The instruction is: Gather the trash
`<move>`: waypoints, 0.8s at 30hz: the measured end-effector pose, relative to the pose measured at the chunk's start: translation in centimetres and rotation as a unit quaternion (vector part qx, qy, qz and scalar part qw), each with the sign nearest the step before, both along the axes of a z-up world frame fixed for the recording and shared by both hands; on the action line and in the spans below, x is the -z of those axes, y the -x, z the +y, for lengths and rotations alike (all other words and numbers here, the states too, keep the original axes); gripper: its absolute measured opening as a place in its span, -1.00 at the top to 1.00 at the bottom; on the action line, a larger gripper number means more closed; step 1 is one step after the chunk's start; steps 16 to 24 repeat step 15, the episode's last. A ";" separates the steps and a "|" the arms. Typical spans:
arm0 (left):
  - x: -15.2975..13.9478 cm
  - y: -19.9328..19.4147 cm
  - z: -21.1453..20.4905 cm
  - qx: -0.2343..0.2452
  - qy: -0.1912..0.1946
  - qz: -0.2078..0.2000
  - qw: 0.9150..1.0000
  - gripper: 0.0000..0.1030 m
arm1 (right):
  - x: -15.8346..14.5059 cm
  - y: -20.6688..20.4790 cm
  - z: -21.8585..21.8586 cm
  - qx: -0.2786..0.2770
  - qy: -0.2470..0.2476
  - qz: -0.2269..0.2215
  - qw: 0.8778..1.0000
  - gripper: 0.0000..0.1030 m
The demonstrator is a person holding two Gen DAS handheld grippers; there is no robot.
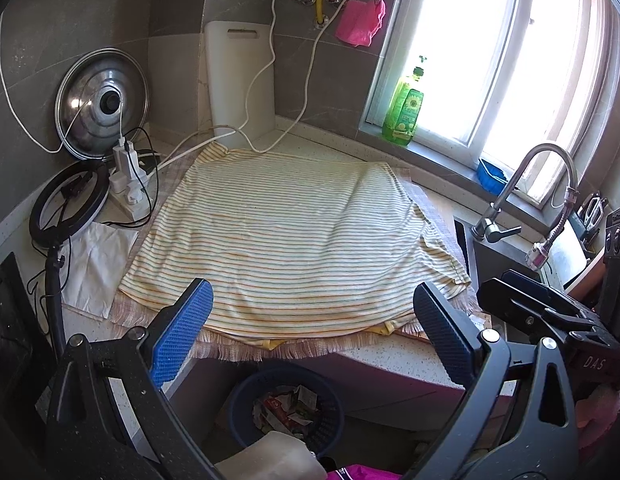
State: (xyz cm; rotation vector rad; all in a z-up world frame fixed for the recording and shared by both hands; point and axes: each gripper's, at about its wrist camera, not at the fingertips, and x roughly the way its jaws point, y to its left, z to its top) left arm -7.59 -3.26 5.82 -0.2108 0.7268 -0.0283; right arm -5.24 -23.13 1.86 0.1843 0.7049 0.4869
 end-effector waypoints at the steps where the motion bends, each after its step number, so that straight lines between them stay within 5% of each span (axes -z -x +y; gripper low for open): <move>1: 0.0 0.0 -0.1 0.001 0.001 0.000 1.000 -0.98 | 0.1 0.0 0.0 0.000 0.001 0.001 1.000 -1.00; 24: 0.5 -0.2 0.0 -0.007 -0.014 0.002 1.000 -0.98 | 0.6 -0.3 0.6 0.001 0.006 0.011 1.000 -0.99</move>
